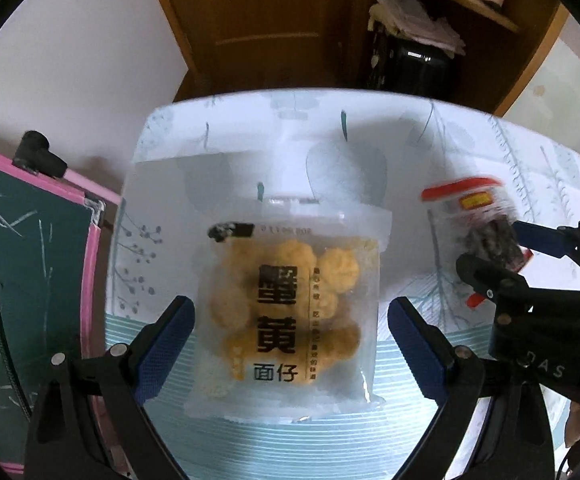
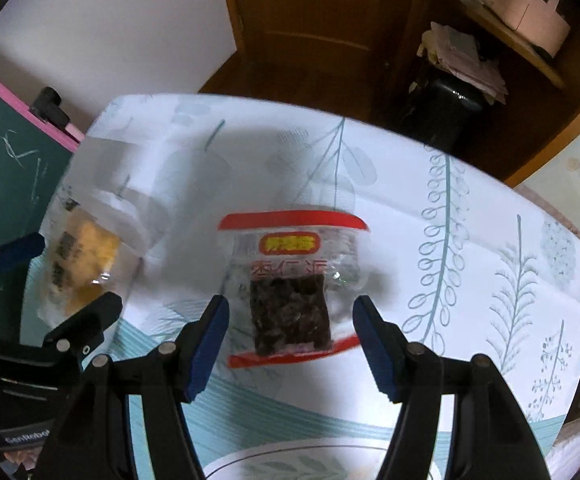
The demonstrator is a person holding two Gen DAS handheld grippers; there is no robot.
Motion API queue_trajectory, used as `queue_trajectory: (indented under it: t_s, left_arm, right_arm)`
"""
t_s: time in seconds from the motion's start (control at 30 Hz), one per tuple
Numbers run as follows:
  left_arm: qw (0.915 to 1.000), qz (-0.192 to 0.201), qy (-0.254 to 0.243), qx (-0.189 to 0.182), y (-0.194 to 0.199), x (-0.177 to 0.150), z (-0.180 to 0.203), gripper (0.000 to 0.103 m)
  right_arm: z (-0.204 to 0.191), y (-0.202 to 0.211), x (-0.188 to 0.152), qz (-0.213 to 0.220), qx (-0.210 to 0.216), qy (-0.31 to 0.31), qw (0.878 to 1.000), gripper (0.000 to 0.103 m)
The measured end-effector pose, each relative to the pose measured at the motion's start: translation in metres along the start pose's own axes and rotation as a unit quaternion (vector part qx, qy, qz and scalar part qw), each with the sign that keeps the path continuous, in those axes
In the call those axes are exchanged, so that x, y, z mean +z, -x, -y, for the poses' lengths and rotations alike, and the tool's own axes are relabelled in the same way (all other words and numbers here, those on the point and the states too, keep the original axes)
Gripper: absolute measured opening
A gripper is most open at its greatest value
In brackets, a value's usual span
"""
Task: Organize snacks
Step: 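Grasp the yellow cookie pack with left tool while right tool grasps the red-topped fruit bag, then carry the cookie pack and fruit bag into the white tray and release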
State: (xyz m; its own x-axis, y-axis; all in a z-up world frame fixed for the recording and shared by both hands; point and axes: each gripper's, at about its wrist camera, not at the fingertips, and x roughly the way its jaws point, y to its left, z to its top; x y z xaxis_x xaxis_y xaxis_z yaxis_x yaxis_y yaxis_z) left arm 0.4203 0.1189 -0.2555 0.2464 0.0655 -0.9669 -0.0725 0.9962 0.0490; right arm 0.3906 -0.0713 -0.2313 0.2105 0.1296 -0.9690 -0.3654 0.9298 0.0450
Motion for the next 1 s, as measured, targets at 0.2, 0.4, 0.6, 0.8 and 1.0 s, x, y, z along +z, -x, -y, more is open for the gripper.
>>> queue_trajectory:
  t_s: [0.2,0.4,0.6,0.8,1.0]
  left_arm:
    - [0.9994,-0.011,0.0,0.032,-0.013,-0.004,0.002,0.08]
    - [0.9995,-0.001,0.011,0.031,0.004,-0.007,0.002,0.057]
    - [0.9988,0.028,0.027,0.03,0.054,-0.013,-0.005,0.057]
    - [0.9963,0.082,0.022,0.019,0.137,-0.032,-0.008,0.057]
    - [0.9901,0.14,-0.005,0.008,0.23,-0.074,0.0,0.057]
  right_arm:
    - [-0.003,0.001,-0.009,0.01,-0.013,0.021,1.0,0.041]
    - [-0.005,0.007,-0.021,0.017,-0.028,0.032,0.999,0.04]
    - [-0.005,0.054,-0.034,0.055,-0.019,0.022,0.998,0.04]
    - [-0.009,0.133,-0.061,0.115,-0.019,0.019,0.993,0.04]
    - [-0.024,0.216,-0.108,0.177,-0.012,0.024,0.984,0.04]
